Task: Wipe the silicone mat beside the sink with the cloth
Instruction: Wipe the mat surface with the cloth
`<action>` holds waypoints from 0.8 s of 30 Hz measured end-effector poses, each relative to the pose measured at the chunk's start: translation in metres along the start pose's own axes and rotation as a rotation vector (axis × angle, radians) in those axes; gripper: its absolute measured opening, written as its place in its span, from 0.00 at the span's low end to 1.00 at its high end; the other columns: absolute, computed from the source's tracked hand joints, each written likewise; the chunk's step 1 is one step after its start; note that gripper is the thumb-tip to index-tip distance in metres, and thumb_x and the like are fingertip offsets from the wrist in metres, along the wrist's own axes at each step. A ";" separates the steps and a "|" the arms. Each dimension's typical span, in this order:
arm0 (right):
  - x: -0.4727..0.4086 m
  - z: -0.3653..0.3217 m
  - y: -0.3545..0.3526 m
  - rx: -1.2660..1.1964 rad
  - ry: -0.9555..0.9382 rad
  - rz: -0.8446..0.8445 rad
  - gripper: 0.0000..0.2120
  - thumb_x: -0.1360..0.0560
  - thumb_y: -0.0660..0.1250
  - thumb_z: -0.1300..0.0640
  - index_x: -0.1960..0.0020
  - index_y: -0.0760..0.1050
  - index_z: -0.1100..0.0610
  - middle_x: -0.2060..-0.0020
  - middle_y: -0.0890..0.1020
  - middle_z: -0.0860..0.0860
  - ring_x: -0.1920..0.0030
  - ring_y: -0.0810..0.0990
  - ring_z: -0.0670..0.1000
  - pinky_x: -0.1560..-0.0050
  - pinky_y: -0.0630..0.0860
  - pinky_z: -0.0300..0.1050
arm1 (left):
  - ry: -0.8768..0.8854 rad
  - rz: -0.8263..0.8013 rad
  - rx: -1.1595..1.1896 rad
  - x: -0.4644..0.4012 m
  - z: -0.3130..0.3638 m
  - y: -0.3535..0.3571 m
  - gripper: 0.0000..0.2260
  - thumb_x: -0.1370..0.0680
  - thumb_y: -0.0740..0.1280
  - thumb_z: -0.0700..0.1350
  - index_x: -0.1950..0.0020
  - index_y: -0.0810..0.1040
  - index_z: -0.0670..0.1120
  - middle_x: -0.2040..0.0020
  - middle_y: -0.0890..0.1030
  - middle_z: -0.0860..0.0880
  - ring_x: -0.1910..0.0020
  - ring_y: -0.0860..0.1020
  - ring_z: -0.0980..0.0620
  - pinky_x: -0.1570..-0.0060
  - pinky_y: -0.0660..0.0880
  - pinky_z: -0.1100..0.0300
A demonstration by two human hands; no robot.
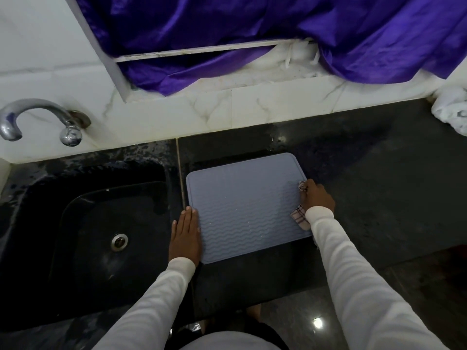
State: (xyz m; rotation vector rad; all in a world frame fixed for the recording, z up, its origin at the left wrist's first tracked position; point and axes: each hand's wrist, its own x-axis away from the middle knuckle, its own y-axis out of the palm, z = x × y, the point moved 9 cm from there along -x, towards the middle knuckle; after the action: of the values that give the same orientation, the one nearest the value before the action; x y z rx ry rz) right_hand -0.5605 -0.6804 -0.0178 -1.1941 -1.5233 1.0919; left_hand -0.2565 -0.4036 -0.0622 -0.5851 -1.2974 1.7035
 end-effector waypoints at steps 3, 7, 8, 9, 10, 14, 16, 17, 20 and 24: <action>0.022 -0.039 -0.007 -0.082 -0.177 0.057 0.13 0.21 0.58 0.47 0.43 0.73 0.54 0.49 0.78 0.60 0.54 0.80 0.64 0.54 0.76 0.54 | -0.007 0.005 0.022 -0.001 0.000 -0.001 0.25 0.16 0.49 0.45 0.20 0.45 0.47 0.20 0.45 0.49 0.22 0.41 0.53 0.25 0.38 0.53; 0.077 -0.111 0.010 -0.143 -0.433 0.065 0.13 0.22 0.62 0.46 0.44 0.77 0.53 0.51 0.79 0.57 0.57 0.80 0.61 0.59 0.75 0.51 | -0.005 0.006 0.056 0.000 0.000 -0.002 0.24 0.16 0.49 0.45 0.20 0.46 0.47 0.20 0.46 0.50 0.22 0.43 0.53 0.24 0.38 0.54; 0.091 -0.130 0.016 -0.146 -0.492 0.071 0.13 0.23 0.63 0.47 0.44 0.78 0.53 0.53 0.80 0.56 0.60 0.80 0.61 0.62 0.75 0.50 | -0.008 0.006 0.060 0.000 -0.001 -0.002 0.24 0.16 0.50 0.45 0.20 0.47 0.48 0.20 0.47 0.50 0.22 0.43 0.53 0.25 0.38 0.54; 0.104 -0.147 0.023 -0.146 -0.546 0.077 0.12 0.24 0.64 0.47 0.45 0.78 0.52 0.54 0.80 0.56 0.62 0.81 0.61 0.65 0.75 0.49 | -0.015 0.007 0.058 0.000 -0.001 -0.002 0.24 0.16 0.50 0.46 0.20 0.47 0.48 0.20 0.47 0.50 0.22 0.43 0.53 0.25 0.38 0.54; 0.116 -0.164 0.030 -0.142 -0.589 0.075 0.12 0.25 0.64 0.47 0.46 0.78 0.52 0.56 0.80 0.56 0.65 0.80 0.60 0.68 0.75 0.48 | -0.020 0.008 0.052 0.000 -0.001 -0.002 0.25 0.16 0.50 0.46 0.20 0.46 0.48 0.20 0.47 0.50 0.22 0.43 0.53 0.25 0.37 0.55; 0.147 -0.216 0.054 -0.130 -0.691 0.015 0.12 0.24 0.62 0.48 0.44 0.77 0.51 0.53 0.79 0.55 0.65 0.80 0.59 0.67 0.77 0.49 | -0.025 0.020 0.054 -0.001 -0.002 -0.001 0.25 0.16 0.51 0.44 0.20 0.47 0.47 0.20 0.47 0.49 0.22 0.44 0.52 0.26 0.37 0.55; 0.156 -0.234 0.062 -0.108 -0.731 0.003 0.12 0.25 0.64 0.50 0.43 0.77 0.52 0.52 0.80 0.56 0.64 0.81 0.59 0.68 0.78 0.49 | -0.015 0.012 0.034 -0.002 -0.001 0.001 0.25 0.17 0.50 0.45 0.20 0.47 0.46 0.20 0.46 0.50 0.22 0.44 0.51 0.25 0.38 0.54; 0.157 -0.242 0.066 -0.098 -0.741 0.003 0.12 0.25 0.65 0.51 0.43 0.77 0.52 0.53 0.80 0.56 0.65 0.81 0.59 0.69 0.78 0.48 | -0.014 0.007 0.020 -0.002 -0.002 0.002 0.26 0.18 0.46 0.48 0.20 0.47 0.46 0.21 0.45 0.50 0.21 0.44 0.51 0.25 0.38 0.54; 0.157 -0.258 0.077 -0.040 -0.701 -0.031 0.12 0.26 0.67 0.53 0.44 0.77 0.54 0.53 0.80 0.57 0.67 0.81 0.59 0.70 0.75 0.47 | -0.004 -0.009 -0.010 0.000 -0.001 0.005 0.32 0.25 0.37 0.54 0.21 0.46 0.46 0.21 0.45 0.50 0.22 0.43 0.52 0.25 0.38 0.53; 0.150 -0.261 0.086 0.007 -0.660 -0.051 0.11 0.30 0.72 0.55 0.48 0.78 0.54 0.57 0.80 0.56 0.72 0.80 0.58 0.75 0.74 0.45 | -0.009 -0.021 -0.068 -0.001 -0.004 0.005 0.29 0.22 0.42 0.51 0.21 0.54 0.43 0.21 0.54 0.47 0.22 0.54 0.48 0.25 0.49 0.49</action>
State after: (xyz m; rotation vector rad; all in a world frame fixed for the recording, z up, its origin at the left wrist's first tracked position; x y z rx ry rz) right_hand -0.3113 -0.4903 -0.0255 -0.8124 -2.0192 1.5485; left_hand -0.2547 -0.4029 -0.0683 -0.6021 -1.3677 1.6520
